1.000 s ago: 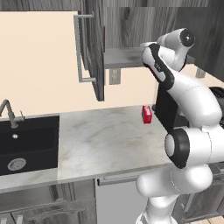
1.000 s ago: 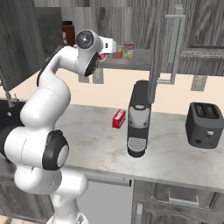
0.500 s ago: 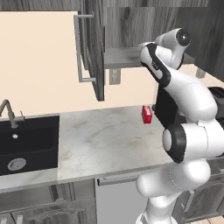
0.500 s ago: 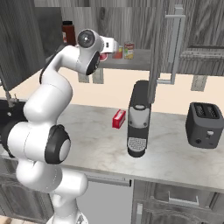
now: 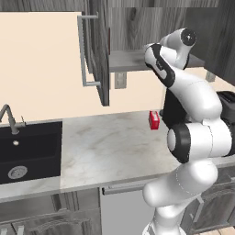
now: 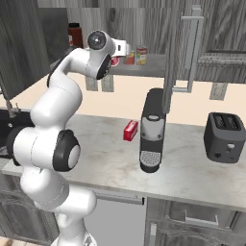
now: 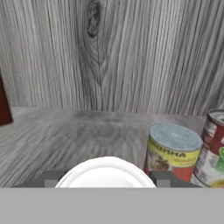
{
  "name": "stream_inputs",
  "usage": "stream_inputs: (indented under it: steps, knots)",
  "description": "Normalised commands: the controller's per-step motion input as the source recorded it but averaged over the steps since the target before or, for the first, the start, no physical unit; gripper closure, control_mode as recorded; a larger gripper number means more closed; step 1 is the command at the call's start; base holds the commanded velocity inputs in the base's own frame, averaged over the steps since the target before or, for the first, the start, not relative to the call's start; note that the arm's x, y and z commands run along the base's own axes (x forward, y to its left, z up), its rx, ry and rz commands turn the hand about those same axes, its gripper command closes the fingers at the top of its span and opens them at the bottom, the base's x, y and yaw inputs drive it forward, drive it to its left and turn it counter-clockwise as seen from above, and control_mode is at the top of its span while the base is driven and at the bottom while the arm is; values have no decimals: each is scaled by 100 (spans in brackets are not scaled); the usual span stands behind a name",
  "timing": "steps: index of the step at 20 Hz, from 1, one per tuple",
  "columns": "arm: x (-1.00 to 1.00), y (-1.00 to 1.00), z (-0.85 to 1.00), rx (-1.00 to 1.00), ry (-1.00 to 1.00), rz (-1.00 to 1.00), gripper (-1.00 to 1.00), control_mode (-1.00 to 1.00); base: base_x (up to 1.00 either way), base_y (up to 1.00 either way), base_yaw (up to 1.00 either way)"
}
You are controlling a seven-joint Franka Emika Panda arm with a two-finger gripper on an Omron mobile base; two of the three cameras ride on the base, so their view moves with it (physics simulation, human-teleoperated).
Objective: Pick the cans from the counter and place them in their designated side in the cabinet.
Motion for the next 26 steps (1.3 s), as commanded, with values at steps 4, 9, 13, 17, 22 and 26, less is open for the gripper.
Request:
stream_inputs:
  steps: [4, 9, 13, 17, 22, 26]
  knots:
    - [20, -2, 0, 0, 3, 2, 100, -100, 0, 0, 0]
    - [15, -4, -4, 0, 2, 3, 100, -100, 0, 0, 0]
    - [16, -7, -10, 0, 0, 4, 100, -100, 0, 0, 0]
    - [17, -6, -10, 0, 0, 4, 100, -100, 0, 0, 0]
    - [21, -2, -8, -1, 1, 3, 100, -100, 0, 0, 0]
    - [26, 0, -6, -2, 2, 3, 100, -100, 0, 0, 0]
